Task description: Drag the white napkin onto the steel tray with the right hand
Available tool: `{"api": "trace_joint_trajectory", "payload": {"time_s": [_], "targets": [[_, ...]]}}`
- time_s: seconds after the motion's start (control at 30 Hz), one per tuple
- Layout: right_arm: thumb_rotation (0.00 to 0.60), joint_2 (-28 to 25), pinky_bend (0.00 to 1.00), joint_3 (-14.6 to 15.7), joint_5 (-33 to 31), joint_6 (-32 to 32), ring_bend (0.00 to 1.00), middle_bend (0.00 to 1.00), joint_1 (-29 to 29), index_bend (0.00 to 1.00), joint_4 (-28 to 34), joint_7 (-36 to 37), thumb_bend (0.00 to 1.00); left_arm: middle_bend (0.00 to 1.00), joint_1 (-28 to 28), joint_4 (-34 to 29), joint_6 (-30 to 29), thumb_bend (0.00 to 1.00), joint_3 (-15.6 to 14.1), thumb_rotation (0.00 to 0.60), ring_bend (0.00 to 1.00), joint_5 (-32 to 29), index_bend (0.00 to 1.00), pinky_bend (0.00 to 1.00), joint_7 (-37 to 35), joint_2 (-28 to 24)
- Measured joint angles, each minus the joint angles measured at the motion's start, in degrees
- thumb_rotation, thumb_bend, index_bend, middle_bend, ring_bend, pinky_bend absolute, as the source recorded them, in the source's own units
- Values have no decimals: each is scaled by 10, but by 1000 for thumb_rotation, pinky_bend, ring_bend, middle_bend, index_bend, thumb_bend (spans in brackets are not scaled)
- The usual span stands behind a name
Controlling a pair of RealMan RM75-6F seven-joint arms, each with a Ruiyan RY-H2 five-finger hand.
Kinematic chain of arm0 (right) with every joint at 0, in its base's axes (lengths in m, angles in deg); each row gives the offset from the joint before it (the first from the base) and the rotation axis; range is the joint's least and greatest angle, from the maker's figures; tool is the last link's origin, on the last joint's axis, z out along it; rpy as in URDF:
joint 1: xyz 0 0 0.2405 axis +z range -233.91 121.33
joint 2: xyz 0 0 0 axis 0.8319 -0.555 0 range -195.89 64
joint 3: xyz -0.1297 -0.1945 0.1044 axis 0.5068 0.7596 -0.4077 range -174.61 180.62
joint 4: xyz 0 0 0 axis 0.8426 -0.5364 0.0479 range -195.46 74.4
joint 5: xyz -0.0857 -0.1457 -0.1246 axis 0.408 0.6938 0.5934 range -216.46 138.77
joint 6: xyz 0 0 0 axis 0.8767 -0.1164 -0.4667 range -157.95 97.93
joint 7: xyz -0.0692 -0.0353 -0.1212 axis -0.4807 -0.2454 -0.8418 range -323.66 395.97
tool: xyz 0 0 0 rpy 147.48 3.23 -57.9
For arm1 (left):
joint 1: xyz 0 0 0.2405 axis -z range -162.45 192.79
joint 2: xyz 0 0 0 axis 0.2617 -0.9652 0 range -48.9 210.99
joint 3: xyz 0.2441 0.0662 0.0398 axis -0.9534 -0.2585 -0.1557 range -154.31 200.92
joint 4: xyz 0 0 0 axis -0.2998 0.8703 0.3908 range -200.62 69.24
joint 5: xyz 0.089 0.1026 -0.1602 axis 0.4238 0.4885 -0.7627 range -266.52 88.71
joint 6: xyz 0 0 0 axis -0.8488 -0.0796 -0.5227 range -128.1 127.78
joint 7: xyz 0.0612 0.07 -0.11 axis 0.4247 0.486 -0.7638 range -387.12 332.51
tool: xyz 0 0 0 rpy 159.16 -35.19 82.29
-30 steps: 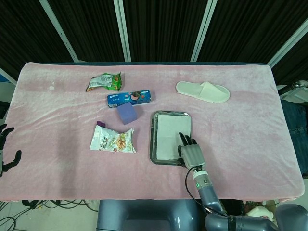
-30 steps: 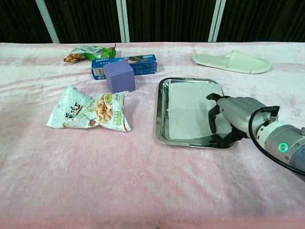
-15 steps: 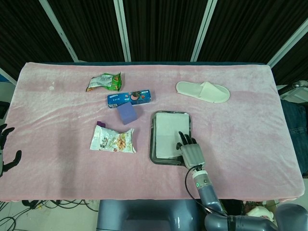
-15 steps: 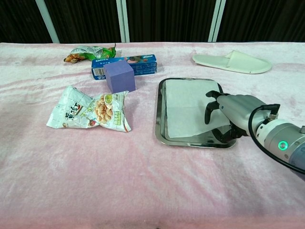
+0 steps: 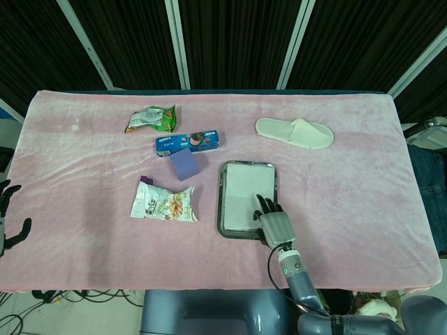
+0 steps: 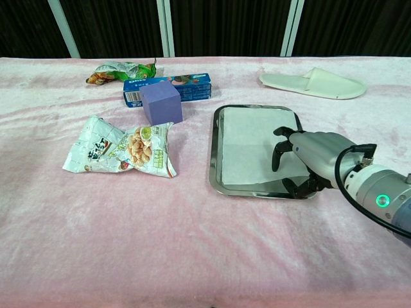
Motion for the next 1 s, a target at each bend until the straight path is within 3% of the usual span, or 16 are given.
{"api": "trace_joint_trajectory", "payload": {"time_s": [0.1, 0.5, 1.0], "targets": [[600, 2, 186, 0, 3, -1, 87, 24, 0, 524, -1, 4, 410, 80, 0, 0, 0, 373, 0, 600, 2, 0, 179, 6, -1, 0], [600, 8, 186, 4, 7, -6, 87, 24, -2, 519, -1, 5, 410, 80, 0, 0, 1, 373, 0, 600, 1, -1, 179, 7, -1, -1], [600, -11, 186, 6, -12, -4, 83, 18, -3, 266, 21, -10, 398, 80, 0, -1, 1, 373, 0, 600, 1, -2, 179, 6, 0, -1]]}}
